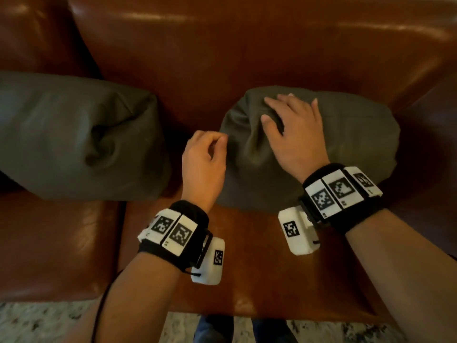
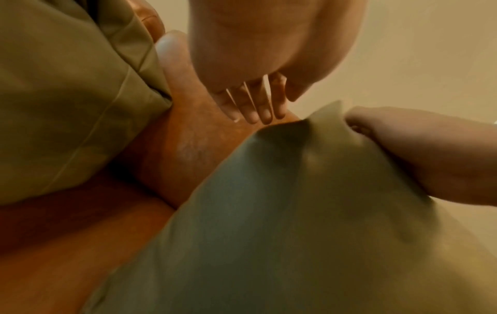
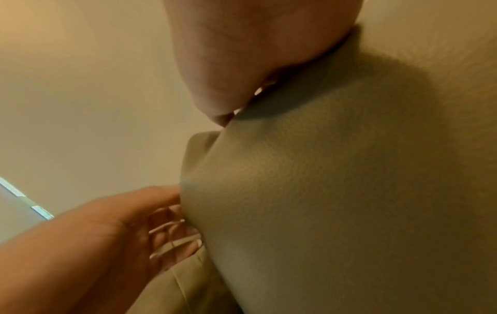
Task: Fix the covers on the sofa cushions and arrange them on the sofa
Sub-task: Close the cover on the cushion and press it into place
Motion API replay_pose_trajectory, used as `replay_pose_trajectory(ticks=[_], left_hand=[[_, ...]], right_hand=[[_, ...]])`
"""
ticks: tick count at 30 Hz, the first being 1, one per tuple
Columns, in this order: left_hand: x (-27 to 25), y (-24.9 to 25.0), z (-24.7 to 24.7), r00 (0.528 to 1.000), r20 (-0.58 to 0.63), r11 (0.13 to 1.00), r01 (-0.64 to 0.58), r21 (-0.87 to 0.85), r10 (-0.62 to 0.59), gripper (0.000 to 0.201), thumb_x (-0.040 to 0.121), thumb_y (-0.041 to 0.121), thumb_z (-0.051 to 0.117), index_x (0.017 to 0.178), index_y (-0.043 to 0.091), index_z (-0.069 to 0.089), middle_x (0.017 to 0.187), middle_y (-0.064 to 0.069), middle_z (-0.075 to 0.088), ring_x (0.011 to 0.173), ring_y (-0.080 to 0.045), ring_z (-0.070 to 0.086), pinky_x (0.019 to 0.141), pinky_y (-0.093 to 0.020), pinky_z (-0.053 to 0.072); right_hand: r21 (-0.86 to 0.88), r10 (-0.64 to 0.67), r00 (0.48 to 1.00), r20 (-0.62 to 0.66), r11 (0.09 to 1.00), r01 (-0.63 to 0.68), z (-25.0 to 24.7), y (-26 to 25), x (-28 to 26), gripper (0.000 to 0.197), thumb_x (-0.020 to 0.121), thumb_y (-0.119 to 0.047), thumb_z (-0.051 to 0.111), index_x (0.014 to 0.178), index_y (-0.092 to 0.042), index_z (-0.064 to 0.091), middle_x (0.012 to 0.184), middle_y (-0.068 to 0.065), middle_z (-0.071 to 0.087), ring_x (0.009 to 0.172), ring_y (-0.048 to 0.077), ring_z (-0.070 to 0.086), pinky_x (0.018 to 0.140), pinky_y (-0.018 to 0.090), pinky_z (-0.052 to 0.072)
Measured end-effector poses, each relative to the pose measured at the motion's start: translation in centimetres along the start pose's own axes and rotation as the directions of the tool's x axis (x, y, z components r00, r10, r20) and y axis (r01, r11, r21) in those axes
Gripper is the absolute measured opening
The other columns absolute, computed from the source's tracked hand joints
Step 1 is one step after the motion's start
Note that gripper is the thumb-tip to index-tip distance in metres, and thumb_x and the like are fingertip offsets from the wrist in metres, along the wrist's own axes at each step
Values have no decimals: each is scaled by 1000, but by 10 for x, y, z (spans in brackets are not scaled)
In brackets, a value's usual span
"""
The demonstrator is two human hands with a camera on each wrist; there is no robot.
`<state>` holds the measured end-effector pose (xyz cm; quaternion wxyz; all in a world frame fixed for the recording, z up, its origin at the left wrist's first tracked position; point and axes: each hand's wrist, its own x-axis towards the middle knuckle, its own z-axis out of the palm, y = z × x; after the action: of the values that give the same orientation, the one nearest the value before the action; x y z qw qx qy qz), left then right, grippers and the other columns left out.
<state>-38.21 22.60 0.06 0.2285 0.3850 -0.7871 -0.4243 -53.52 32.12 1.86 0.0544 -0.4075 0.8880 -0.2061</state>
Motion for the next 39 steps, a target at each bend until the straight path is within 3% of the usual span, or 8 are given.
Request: replay_pose_trajectory(ticks=[5,11,17,22,27,30,34,39], left_hand=[[48,-9,6,984,170,995,-63,81,48,16,93,24,60,106,22,70,103,4,56,103,-19,56,98,-39,46],[93,3,40,896,443,917,-197,346,25,28,90,29,62,116,19,62,120,-9,48,113,-30,43,97,-45,42],[99,-10,41,909,411,938,-194,287,62,8,91,18,60,97,15,64,107,-5,49,106,-28,45,91,-41,41],[102,-20,21,929,368,997,62,-38,-44,7,91,14,63,85,17,62,96,1,57,91,-13,54,84,-28,43],[103,-19,15,916,352,895,311,-320,-192,17,93,13,61,79,21,61,85,3,61,82,-9,58,80,-27,49],[104,-17,15,916,364,907,290,-305,-170,20,93,14,61,76,24,61,83,5,61,78,-6,58,74,-23,49],[106,-17,11,921,355,926,265,-267,-161,23,92,14,62,72,26,59,75,9,59,62,0,53,62,-22,43],[109,-19,6,942,323,975,153,-158,-96,12,93,18,62,81,21,62,93,8,59,78,-3,53,70,-16,43]], right_hand=[[54,16,999,-47,998,-13,0,10,-13,48,96,-43,37,137,-23,52,144,1,48,140,18,34,120,44,6],[99,29,999,-37,995,-25,-3,18,-19,47,97,-42,36,137,-24,53,144,-1,48,141,16,32,120,42,4],[105,35,999,-40,994,-31,0,21,-16,47,97,-43,35,135,-24,55,143,-1,49,141,16,33,120,43,5],[110,49,998,-34,993,-46,1,20,-16,48,97,-44,34,136,-24,54,144,-1,49,141,16,32,121,43,5],[91,83,996,29,992,-85,-10,8,-13,44,98,-43,39,134,-24,55,142,-1,50,139,18,35,121,44,7],[26,42,998,44,999,-43,-35,-19,10,38,92,-49,53,123,-26,60,126,1,51,123,23,43,109,47,33],[-374,-48,951,306,913,166,-47,-66,63,37,80,-47,70,109,-26,61,121,7,48,118,32,42,98,48,35],[-433,77,851,520,882,185,-40,-69,88,10,87,-10,62,96,-13,65,105,10,62,96,30,60,87,45,52]])
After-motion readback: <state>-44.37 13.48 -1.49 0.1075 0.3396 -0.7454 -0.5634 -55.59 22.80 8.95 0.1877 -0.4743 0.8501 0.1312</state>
